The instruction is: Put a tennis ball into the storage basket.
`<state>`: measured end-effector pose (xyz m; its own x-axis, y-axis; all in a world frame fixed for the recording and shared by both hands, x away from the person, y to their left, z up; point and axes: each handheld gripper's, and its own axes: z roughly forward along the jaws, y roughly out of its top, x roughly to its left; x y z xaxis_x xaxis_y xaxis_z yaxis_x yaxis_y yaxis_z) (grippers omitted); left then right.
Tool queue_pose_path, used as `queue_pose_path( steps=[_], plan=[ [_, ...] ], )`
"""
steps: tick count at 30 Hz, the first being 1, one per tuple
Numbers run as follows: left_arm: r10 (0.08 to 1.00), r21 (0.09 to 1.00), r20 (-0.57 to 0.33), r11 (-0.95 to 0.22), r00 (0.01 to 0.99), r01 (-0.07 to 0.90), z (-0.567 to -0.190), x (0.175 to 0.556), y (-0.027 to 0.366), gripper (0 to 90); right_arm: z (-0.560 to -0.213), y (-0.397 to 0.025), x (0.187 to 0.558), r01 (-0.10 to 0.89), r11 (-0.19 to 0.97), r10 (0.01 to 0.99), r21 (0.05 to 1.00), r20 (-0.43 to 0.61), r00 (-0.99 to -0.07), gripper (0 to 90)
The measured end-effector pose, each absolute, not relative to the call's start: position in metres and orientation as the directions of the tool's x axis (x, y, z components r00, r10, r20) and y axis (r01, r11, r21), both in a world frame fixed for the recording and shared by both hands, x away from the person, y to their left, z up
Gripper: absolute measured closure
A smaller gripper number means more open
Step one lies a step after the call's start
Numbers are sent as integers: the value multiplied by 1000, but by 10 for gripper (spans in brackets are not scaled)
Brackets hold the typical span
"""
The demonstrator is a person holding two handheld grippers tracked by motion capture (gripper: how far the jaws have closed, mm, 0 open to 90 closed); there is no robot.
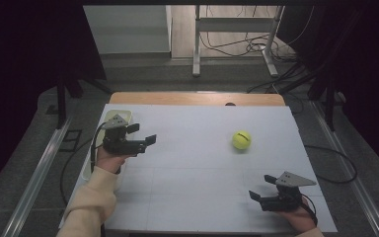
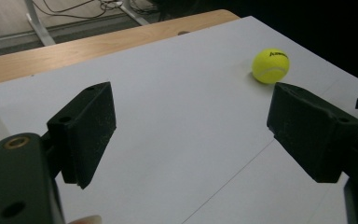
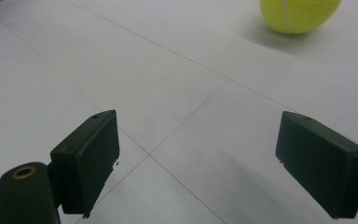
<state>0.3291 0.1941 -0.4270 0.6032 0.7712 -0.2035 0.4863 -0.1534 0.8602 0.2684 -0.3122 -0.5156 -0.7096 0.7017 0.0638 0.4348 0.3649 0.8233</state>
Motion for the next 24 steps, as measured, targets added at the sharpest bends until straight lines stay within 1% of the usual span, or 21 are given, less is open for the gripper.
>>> queue_pose_path(
  steps=[24],
  plan=[
    [711, 857, -216, -190, 669, 479, -435, 335, 155, 163, -516, -314, 268, 439, 368, 705, 819, 62, -706, 140]
  ],
)
